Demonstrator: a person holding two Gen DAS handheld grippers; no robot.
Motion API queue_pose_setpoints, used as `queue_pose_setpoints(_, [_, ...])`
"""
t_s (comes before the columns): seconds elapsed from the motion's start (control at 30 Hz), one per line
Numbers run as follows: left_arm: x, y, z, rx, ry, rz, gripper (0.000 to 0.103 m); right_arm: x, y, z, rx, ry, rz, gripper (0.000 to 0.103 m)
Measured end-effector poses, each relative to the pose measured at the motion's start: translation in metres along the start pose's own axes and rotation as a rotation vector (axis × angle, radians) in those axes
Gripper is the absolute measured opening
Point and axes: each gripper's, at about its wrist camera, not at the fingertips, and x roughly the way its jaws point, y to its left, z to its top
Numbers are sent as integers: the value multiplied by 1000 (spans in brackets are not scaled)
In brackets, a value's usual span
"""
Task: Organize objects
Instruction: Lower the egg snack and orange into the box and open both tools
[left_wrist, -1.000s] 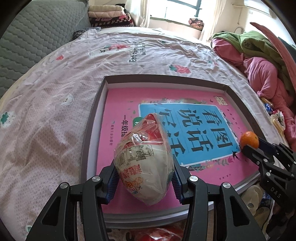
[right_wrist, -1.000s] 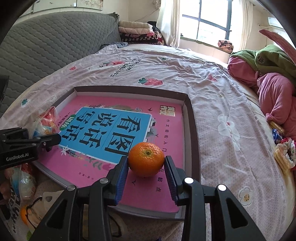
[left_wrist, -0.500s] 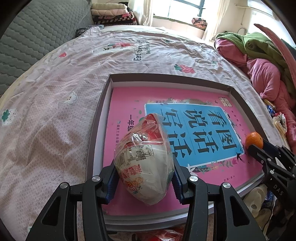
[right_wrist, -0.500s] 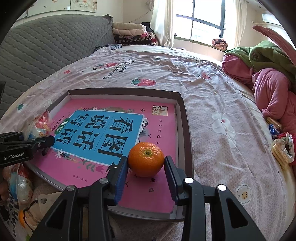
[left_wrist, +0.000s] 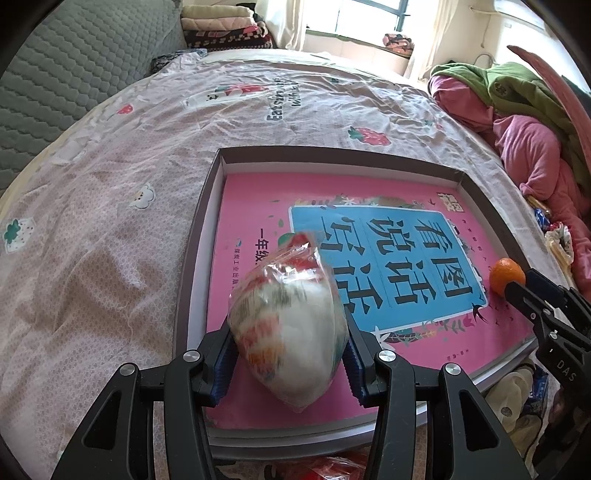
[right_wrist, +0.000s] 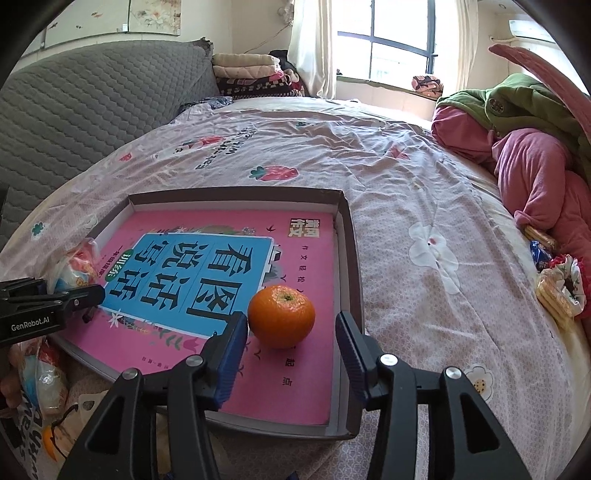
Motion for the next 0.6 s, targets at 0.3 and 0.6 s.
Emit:
queue_pose_setpoints(0.3, [-10, -1, 2, -2, -20, -8, 54, -6, -1, 0, 2, -21, -6, 50])
queue_pose_setpoints(0.6, [-28, 1, 6, -10, -63, -3, 54, -19, -1, 3, -2, -62, -6, 50])
